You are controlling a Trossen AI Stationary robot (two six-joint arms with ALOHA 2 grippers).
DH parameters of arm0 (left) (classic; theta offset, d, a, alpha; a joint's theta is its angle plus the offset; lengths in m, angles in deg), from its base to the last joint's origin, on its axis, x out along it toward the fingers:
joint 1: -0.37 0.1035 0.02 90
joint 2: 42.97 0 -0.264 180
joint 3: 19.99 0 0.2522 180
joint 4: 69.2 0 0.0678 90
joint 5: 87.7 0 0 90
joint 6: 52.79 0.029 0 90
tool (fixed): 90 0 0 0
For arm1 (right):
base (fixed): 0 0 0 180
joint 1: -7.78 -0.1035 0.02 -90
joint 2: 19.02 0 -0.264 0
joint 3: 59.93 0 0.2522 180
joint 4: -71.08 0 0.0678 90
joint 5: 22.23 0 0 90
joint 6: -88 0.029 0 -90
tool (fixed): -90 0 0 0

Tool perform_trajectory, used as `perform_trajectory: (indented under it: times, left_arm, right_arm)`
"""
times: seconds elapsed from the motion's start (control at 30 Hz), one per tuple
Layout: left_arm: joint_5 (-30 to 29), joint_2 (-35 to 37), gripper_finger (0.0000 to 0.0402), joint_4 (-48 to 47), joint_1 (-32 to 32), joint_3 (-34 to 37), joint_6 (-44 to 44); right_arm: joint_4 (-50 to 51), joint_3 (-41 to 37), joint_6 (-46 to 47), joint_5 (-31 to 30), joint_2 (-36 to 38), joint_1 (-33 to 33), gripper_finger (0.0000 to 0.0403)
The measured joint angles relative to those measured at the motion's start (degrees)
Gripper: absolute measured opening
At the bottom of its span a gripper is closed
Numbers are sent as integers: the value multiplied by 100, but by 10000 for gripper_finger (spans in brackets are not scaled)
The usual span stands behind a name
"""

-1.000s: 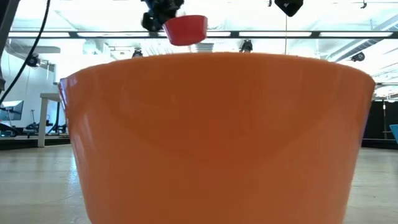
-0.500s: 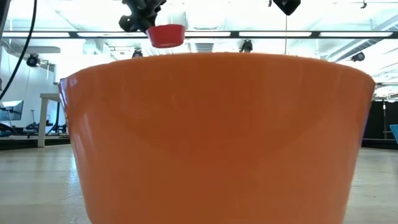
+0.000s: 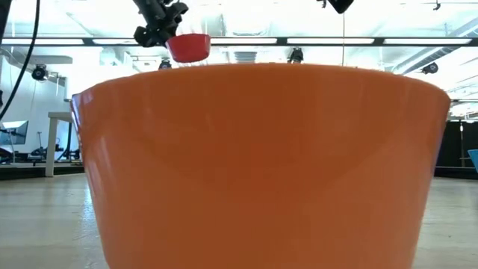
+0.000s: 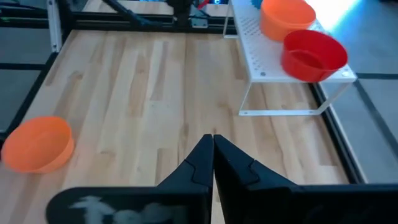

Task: Pick & Place Mini bowls
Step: Stack the top red bowl on top of the red bowl on the shelf

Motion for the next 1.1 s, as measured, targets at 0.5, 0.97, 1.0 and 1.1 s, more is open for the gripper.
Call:
perform_trajectory:
  times: [0.5, 0.97, 1.0, 1.1]
  left_arm:
    - [80, -11, 0, 879, 28, 1173, -198]
    - [331, -9, 0, 1473, -21, 2050, -303]
    - [343, -9, 0, 1489, -21, 2108, -307]
    - [324, -7, 0, 1518, -21, 2306, -299]
  right_arm:
    - [-517, 0, -25, -17, -2, -4, 8]
    - [-820, 0, 5, -473, -2, -4, 8]
    - [-822, 0, 10, -471, -2, -4, 8]
    - [-837, 0, 21, -473, -2, -4, 8]
